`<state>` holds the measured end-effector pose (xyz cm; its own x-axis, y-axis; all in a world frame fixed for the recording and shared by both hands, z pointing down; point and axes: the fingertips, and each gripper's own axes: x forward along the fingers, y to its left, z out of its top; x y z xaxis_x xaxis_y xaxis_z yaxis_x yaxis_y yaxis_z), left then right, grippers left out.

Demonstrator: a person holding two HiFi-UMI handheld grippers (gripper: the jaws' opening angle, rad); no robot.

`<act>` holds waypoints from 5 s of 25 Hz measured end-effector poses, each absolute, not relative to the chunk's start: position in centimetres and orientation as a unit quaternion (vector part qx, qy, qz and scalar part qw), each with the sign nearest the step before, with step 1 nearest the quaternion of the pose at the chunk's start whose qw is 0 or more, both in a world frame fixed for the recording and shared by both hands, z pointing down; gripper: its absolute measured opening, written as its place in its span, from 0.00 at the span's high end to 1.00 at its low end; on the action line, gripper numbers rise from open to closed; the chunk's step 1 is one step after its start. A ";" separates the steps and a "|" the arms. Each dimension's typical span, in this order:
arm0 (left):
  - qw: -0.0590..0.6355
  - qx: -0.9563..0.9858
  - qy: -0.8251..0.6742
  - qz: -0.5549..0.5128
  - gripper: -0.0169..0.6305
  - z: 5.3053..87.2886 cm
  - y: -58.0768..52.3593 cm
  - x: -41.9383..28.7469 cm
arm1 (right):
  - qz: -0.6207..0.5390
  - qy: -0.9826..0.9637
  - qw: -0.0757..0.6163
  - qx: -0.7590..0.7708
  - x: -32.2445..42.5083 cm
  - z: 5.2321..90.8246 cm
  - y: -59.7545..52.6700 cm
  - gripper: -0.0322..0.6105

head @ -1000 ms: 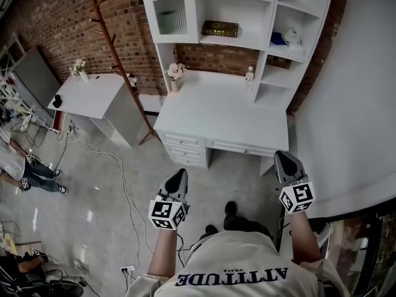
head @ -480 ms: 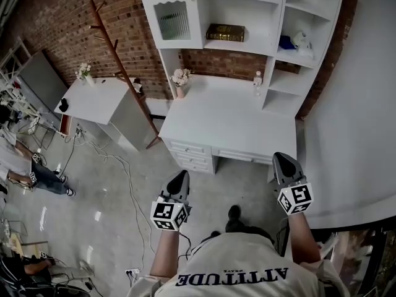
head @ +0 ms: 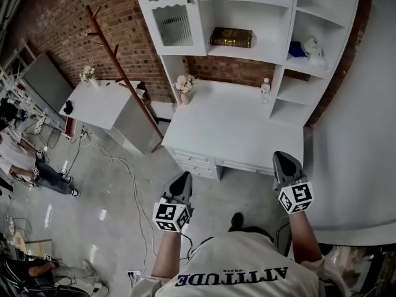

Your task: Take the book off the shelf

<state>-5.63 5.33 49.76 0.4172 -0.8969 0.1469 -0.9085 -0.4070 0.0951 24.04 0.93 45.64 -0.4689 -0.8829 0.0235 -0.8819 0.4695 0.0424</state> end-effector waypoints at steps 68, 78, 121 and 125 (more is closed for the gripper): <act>0.096 0.891 -0.442 0.021 0.93 51.3 -25.6 -11.7 | -0.069 -0.803 0.088 0.586 16.4 42.9 -27.0 0.90; 0.105 0.898 -0.426 0.011 0.93 51.2 -27.9 -11.4 | -0.119 -0.808 0.158 0.555 14.1 41.4 -30.7 0.90; 0.071 0.887 -0.456 0.005 0.93 47.1 -37.5 -1.8 | -0.242 -0.810 0.400 0.353 12.4 38.7 -57.9 0.71; 0.070 0.886 -0.459 0.004 0.93 46.9 -37.8 -1.7 | -0.245 -0.799 0.453 0.312 11.8 39.5 -59.8 0.63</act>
